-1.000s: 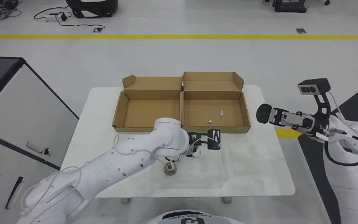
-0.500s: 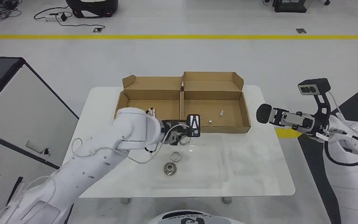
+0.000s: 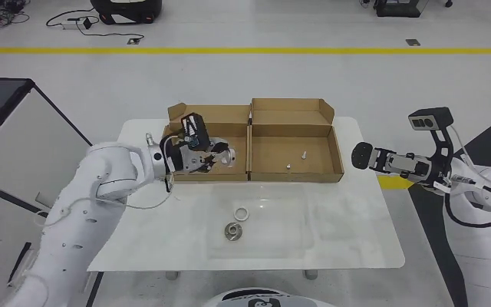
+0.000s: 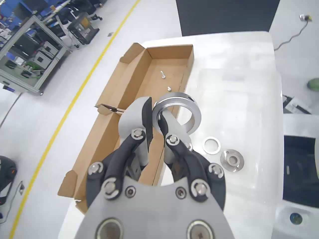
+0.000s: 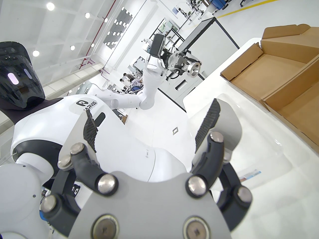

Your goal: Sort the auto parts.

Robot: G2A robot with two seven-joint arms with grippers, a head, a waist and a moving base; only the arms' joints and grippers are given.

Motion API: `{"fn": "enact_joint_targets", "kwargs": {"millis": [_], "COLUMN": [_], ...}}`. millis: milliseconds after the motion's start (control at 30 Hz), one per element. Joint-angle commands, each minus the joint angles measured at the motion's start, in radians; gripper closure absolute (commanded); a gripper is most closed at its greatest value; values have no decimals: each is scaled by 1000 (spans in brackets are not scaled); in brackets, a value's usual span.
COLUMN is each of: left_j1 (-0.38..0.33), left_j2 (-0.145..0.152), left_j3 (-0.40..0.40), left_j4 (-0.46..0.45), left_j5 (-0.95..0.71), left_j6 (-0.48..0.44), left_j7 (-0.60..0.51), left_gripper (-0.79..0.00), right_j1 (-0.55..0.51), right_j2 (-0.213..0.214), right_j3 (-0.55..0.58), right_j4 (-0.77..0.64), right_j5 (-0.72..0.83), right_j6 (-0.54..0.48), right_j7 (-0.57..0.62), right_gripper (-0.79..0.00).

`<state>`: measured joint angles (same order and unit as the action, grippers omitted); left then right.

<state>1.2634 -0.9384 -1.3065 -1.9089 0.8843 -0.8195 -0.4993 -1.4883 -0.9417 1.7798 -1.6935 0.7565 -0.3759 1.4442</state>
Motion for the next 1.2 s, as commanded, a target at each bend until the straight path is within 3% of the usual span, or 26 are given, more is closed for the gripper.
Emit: {"fn": "enact_joint_targets", "kwargs": {"millis": [0, 167, 400, 567, 833, 1167], "left_j1": [42, 119, 155, 180, 209, 262], "left_j2": [3, 7, 6, 13, 53, 131], "left_j3": [-42, -114, -187, -191, -175, -164], "left_j4": [15, 62, 126, 119, 54, 6], "left_j5": [-13, -55, -150, -207, -224, -62], "left_j6": [-12, -68, -191, -193, -193, -193], "left_j7": [100, 272, 481, 609, 832, 1202], "left_gripper": [0, 0, 0, 0, 0, 0], "right_j1": [0, 0, 0, 0, 0, 0], "right_j2": [0, 0, 0, 0, 0, 0], "right_j3": [0, 0, 0, 0, 0, 0], "right_j4": [0, 0, 0, 0, 0, 0], "right_j5": [0, 0, 0, 0, 0, 0], "right_j6": [0, 0, 0, 0, 0, 0], "right_j7": [0, 0, 0, 0, 0, 0], "right_gripper": [-785, -785, -785, -785, -785, -785]}}
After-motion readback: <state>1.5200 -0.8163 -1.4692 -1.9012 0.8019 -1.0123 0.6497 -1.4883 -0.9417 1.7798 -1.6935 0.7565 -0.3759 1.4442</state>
